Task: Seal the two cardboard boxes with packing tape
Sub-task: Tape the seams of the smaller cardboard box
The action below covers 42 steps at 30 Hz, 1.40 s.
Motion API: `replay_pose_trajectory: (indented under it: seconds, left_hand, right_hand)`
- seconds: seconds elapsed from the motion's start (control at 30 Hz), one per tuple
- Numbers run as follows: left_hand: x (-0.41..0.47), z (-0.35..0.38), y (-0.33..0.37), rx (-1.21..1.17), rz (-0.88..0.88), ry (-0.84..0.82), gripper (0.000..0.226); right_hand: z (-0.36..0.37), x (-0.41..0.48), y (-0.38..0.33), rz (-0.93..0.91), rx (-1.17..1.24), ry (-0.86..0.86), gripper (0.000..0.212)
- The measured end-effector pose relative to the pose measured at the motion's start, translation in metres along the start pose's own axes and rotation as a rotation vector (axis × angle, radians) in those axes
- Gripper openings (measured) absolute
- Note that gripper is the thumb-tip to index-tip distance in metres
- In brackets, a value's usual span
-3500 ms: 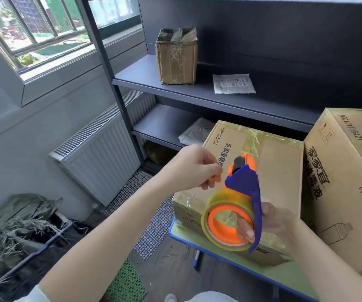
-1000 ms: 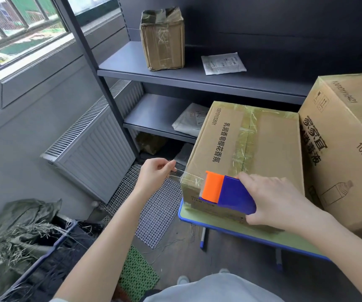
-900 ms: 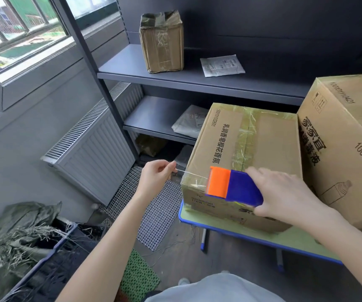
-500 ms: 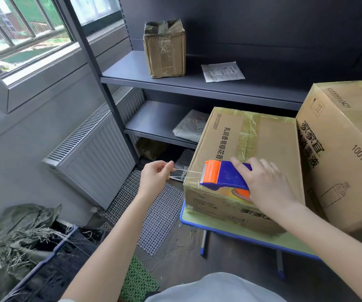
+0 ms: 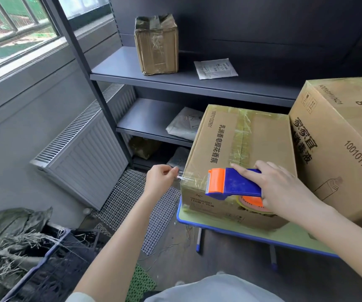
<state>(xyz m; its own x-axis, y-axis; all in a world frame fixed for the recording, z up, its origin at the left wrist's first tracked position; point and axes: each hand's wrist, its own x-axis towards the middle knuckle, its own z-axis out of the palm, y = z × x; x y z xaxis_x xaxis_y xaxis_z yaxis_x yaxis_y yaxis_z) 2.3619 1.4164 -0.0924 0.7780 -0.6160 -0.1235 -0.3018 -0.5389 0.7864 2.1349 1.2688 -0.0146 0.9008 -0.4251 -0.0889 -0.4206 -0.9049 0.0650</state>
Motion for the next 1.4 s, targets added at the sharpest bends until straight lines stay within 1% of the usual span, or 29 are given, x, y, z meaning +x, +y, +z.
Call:
replay_pose_trajectory:
  seconds: [0.13,0.27,0.43,0.6,0.77,0.87,0.93,1.1,1.27,1.4]
  left_hand:
    - [0.003,0.006,0.004,0.006,0.012,-0.014,0.031]
    - [0.004,-0.003,-0.009,0.011,-0.011,0.020,0.035]
    - [0.005,-0.010,-0.011,0.032,0.004,0.001,0.032]
    - [0.003,-0.005,-0.020,0.075,-0.008,-0.013,0.032]
    - [0.001,0.000,-0.020,0.059,-0.040,-0.007,0.036]
    - [-0.002,0.002,-0.021,0.034,-0.018,0.034,0.039]
    - [-0.003,-0.002,-0.022,0.021,0.002,0.070,0.035]
    - [-0.002,-0.006,-0.015,0.025,0.043,0.088,0.029]
    - [-0.003,0.007,-0.021,0.005,-0.014,0.053,0.034]
    - [-0.010,0.030,-0.024,-0.052,-0.087,-0.004,0.043]
  right_hand:
    - [-0.002,-0.001,0.008,-0.039,0.022,0.007,0.088]
    - [-0.001,-0.005,0.015,-0.040,0.021,0.014,0.087]
    - [-0.003,-0.004,0.023,-0.040,0.011,-0.022,0.089]
    - [0.000,0.000,0.012,-0.041,-0.001,-0.069,0.080]
    - [0.004,-0.002,0.009,-0.029,-0.012,-0.076,0.082]
    - [0.004,-0.003,0.009,-0.030,-0.004,-0.082,0.082]
    - [0.004,-0.003,0.010,-0.030,0.011,-0.076,0.081]
    - [0.006,-0.004,0.013,-0.034,0.018,-0.067,0.078]
    - [0.008,-0.002,0.011,-0.019,0.024,-0.063,0.079]
    - [0.007,-0.001,0.009,-0.023,0.028,-0.076,0.081]
